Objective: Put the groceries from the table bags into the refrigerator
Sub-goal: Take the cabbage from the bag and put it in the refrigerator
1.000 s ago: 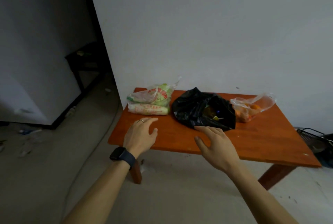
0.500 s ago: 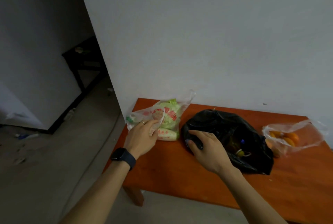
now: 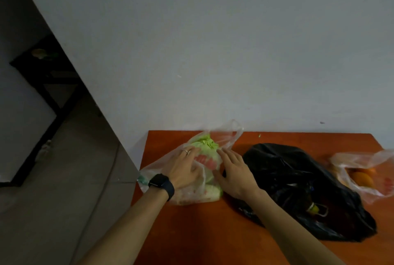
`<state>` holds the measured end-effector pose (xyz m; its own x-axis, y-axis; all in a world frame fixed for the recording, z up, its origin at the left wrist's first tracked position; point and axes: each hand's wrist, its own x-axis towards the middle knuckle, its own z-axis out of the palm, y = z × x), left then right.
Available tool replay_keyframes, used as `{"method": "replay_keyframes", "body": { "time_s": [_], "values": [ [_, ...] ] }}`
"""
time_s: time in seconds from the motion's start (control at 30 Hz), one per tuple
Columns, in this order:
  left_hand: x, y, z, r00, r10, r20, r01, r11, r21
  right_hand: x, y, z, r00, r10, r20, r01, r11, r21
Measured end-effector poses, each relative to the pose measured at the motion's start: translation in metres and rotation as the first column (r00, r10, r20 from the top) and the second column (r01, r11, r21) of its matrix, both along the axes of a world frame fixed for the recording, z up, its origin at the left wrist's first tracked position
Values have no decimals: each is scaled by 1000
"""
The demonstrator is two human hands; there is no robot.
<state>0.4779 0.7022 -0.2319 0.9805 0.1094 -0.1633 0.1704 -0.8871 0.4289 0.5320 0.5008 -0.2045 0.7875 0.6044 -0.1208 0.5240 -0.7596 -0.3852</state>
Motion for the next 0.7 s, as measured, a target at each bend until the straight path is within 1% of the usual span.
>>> {"method": "replay_keyframes", "body": {
  "time_s": [0.07,0.13,0.2,0.23,0.3,0.37,0.4,0.47,0.5,0.57,0.6,0.63,0.7],
  "values": [
    [19,17,-12,993,-97,-72,97,995,-8,23,21,-11,999,23,21,-21,993,-120],
    [26,34,-17,976,-181,-119,181,983,-10,40,34,-22,999,52,2,-50,972,-232],
    [28,52,-16,967,-236,-96,247,961,128,49,36,-32,999,41,21,-33,955,-296],
    [29,63,-14,964,-255,-80,266,941,209,50,34,-35,997,14,72,8,956,-293],
    [30,85,-11,949,-292,-117,314,888,335,48,26,-42,975,-53,214,99,973,-210],
    [26,103,-12,924,-336,-183,383,823,421,45,14,-54,941,-110,319,152,982,-109],
    [23,108,-14,912,-358,-202,411,799,439,43,7,-59,934,-131,332,172,980,-98],
    [15,114,-17,893,-386,-231,449,781,434,37,-4,-70,940,-156,302,197,974,-111],
    [13,115,-20,898,-372,-237,439,798,413,34,-8,-75,949,-160,273,197,974,-115],
    [13,115,-26,931,-286,-224,354,856,377,24,-9,-83,973,-137,187,169,971,-170],
    [14,114,-29,938,-244,-246,326,860,392,19,-8,-87,985,-108,138,137,966,-221],
    [15,112,-31,929,-229,-292,340,841,422,15,-6,-91,994,-75,81,95,956,-277],
    [14,108,-39,863,-212,-459,430,786,445,10,-4,-101,999,-30,-41,12,925,-380]
  ]
}}
